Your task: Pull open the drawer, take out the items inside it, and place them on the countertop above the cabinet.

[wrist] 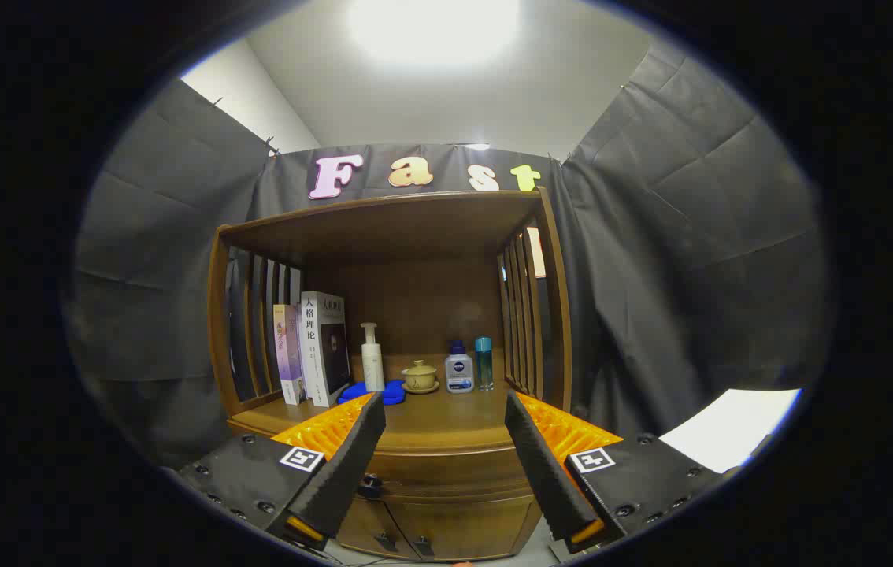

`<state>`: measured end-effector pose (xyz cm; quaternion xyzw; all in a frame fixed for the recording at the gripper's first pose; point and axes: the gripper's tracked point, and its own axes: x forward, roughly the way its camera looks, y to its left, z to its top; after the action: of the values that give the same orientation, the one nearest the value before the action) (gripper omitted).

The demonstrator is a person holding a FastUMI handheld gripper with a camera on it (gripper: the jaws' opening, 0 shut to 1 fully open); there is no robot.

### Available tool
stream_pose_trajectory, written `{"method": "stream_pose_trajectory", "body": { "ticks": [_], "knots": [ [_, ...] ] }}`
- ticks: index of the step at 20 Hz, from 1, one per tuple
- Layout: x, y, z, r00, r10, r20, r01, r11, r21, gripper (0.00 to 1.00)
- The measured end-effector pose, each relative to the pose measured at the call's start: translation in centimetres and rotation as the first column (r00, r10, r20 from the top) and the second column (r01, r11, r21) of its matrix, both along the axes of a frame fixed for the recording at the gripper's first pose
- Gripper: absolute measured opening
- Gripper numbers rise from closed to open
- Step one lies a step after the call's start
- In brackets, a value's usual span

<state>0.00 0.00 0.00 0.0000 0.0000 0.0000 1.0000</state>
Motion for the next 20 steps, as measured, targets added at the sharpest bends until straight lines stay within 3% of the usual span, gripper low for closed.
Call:
{"method": "stream_pose_trajectory", "body": {
  "ticks": [20],
  "knots": [
    [0.42, 0.91, -0.75, 1.000, -0.001, -0.007, 0.001, 1.000, 0.009, 0.97]
  ]
}}
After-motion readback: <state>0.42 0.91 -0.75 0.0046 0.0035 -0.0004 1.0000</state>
